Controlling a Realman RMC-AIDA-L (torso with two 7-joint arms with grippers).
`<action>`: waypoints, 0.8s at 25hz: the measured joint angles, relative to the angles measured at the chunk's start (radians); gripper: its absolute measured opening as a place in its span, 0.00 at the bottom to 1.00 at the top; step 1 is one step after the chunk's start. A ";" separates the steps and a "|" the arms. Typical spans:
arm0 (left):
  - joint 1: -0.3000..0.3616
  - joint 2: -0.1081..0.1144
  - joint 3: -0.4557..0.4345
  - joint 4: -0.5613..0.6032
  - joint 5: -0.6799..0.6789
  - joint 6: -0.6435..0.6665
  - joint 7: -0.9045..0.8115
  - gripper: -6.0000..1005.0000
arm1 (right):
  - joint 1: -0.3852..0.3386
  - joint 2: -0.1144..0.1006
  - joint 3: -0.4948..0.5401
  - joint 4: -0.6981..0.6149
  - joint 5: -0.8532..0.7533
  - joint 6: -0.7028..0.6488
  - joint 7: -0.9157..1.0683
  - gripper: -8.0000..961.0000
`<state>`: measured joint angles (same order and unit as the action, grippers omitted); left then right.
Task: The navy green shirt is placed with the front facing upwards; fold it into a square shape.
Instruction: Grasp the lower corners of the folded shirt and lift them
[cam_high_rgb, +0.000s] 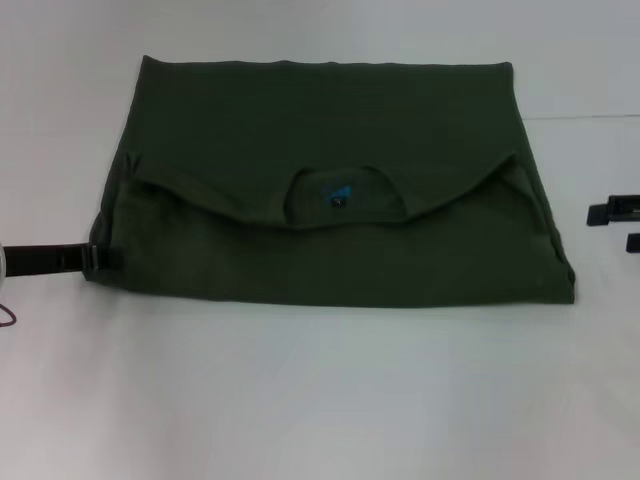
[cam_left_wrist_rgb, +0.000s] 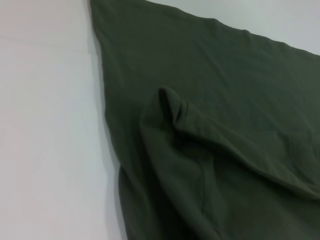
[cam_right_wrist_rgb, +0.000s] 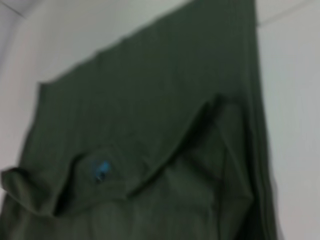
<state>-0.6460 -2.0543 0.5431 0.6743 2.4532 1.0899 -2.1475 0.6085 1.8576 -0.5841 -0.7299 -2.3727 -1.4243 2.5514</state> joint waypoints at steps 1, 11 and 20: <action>0.000 0.000 0.001 0.000 0.000 -0.002 0.000 0.05 | 0.019 -0.001 -0.002 0.002 -0.037 -0.004 0.017 0.96; 0.000 -0.003 -0.002 -0.001 0.000 -0.002 0.000 0.06 | 0.113 0.026 -0.110 0.065 -0.131 0.023 0.077 0.96; 0.006 -0.003 -0.002 -0.003 0.000 -0.003 0.000 0.07 | 0.112 0.048 -0.130 0.069 -0.134 0.080 0.069 0.96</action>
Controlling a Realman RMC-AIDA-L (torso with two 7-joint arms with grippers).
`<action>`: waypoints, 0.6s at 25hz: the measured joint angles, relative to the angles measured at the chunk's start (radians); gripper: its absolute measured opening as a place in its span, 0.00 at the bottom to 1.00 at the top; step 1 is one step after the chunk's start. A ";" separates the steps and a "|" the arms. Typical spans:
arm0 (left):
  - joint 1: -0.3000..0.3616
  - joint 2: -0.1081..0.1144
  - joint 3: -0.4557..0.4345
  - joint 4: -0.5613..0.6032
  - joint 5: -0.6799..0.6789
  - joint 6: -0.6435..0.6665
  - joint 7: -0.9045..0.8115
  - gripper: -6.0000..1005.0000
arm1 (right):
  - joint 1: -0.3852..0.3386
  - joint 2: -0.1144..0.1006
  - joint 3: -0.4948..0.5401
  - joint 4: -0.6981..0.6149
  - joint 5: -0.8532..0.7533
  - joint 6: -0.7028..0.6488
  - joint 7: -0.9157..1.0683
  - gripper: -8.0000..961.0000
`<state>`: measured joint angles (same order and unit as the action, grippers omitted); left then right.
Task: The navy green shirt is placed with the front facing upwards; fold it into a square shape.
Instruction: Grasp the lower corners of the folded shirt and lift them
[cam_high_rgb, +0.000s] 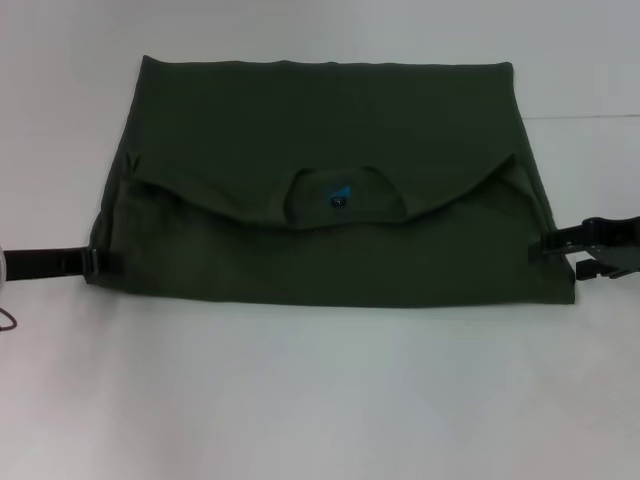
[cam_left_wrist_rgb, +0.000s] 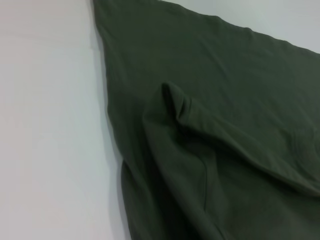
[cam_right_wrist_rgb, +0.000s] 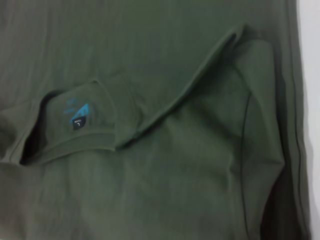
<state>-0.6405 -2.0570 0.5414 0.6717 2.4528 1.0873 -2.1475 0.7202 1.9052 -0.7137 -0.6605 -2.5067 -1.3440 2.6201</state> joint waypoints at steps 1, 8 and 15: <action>0.000 0.000 0.000 0.000 0.000 0.000 0.000 0.07 | 0.000 0.004 -0.006 0.001 0.000 0.008 0.000 0.96; 0.001 -0.002 0.000 -0.001 0.000 -0.001 0.000 0.07 | 0.008 0.028 -0.028 0.004 -0.001 0.049 0.000 0.91; -0.006 -0.002 0.000 -0.001 0.000 0.001 0.000 0.08 | 0.016 0.039 -0.048 0.020 -0.002 0.083 0.001 0.84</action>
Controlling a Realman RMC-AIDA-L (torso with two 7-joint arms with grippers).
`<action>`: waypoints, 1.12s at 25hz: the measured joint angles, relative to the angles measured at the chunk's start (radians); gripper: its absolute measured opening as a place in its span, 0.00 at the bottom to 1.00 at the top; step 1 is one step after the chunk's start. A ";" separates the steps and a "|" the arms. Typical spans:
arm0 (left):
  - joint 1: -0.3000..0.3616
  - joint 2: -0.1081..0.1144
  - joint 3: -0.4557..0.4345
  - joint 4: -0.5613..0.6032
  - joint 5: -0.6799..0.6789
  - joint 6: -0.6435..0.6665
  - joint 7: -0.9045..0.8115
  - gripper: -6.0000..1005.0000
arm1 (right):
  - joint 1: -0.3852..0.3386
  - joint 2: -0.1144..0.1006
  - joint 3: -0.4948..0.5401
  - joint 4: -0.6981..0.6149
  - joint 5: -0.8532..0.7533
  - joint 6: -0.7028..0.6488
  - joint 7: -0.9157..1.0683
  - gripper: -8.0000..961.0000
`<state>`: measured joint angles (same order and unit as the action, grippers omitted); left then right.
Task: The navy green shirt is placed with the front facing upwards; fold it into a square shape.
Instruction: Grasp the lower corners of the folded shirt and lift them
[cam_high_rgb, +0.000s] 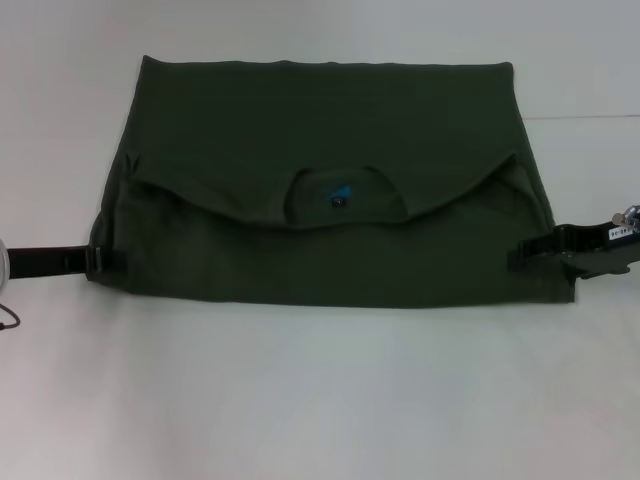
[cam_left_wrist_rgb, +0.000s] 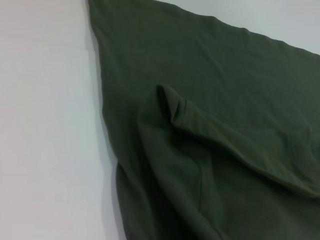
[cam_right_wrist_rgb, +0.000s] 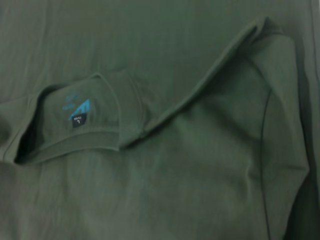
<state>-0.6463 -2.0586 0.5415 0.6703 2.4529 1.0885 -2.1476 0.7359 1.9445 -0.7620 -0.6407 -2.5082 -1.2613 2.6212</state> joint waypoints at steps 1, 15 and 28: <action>-0.001 0.000 0.000 0.000 0.000 0.000 0.000 0.08 | 0.000 0.001 0.000 -0.003 0.000 0.000 -0.004 0.82; -0.004 0.000 0.000 0.003 -0.002 -0.002 -0.004 0.09 | 0.007 -0.001 -0.044 -0.008 0.000 -0.001 -0.001 0.42; -0.004 0.009 0.000 0.009 0.002 0.032 -0.020 0.10 | 0.008 -0.026 -0.045 -0.012 0.000 -0.057 -0.012 0.05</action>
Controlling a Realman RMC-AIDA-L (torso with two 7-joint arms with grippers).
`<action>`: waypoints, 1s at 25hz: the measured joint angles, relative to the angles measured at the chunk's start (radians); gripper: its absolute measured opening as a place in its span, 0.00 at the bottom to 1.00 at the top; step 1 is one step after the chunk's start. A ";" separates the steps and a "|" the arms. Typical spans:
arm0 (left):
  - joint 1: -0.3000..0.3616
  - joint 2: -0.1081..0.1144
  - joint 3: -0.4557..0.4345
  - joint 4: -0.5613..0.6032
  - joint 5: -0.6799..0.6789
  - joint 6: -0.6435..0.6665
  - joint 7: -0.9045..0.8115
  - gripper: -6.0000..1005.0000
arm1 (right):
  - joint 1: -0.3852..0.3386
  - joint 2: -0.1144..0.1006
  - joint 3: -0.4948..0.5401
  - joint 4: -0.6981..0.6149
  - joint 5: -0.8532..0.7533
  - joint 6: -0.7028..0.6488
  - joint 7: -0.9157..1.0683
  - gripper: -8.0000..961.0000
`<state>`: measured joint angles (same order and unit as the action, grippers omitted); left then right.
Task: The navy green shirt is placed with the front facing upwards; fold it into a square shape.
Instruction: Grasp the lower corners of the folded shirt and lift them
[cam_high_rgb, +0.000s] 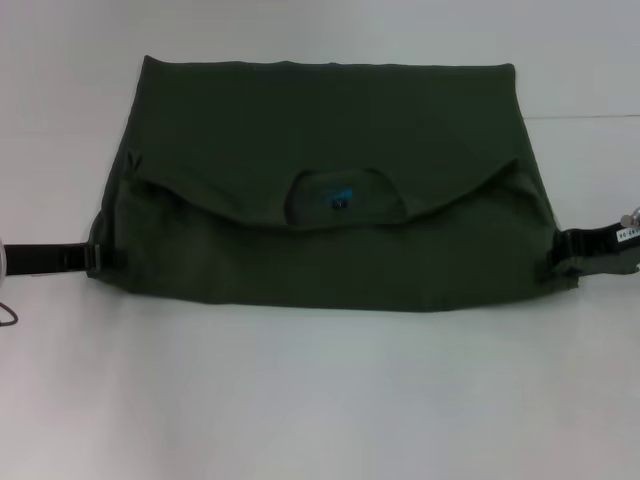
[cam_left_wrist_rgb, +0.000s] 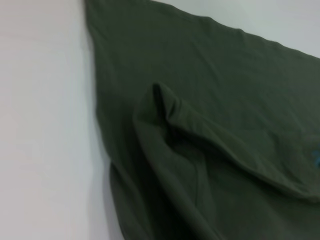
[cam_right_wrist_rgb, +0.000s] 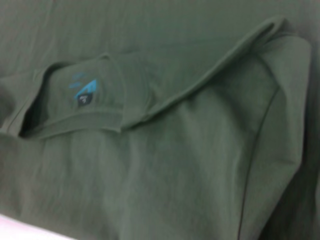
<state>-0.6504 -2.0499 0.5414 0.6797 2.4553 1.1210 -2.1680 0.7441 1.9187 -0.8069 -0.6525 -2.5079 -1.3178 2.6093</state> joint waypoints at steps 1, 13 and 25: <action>0.000 0.002 0.000 0.003 0.002 0.017 0.000 0.10 | -0.001 -0.002 0.001 -0.003 0.000 -0.017 -0.004 0.05; 0.050 0.039 -0.002 0.201 0.141 0.416 -0.137 0.10 | -0.029 -0.026 -0.001 -0.047 -0.043 -0.355 -0.078 0.06; 0.088 0.042 -0.054 0.240 0.235 0.797 -0.145 0.11 | -0.040 -0.027 -0.004 -0.047 -0.159 -0.516 -0.183 0.06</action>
<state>-0.5628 -2.0074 0.4877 0.9199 2.6907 1.9176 -2.3135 0.7040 1.8913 -0.8105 -0.6996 -2.6671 -1.8336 2.4265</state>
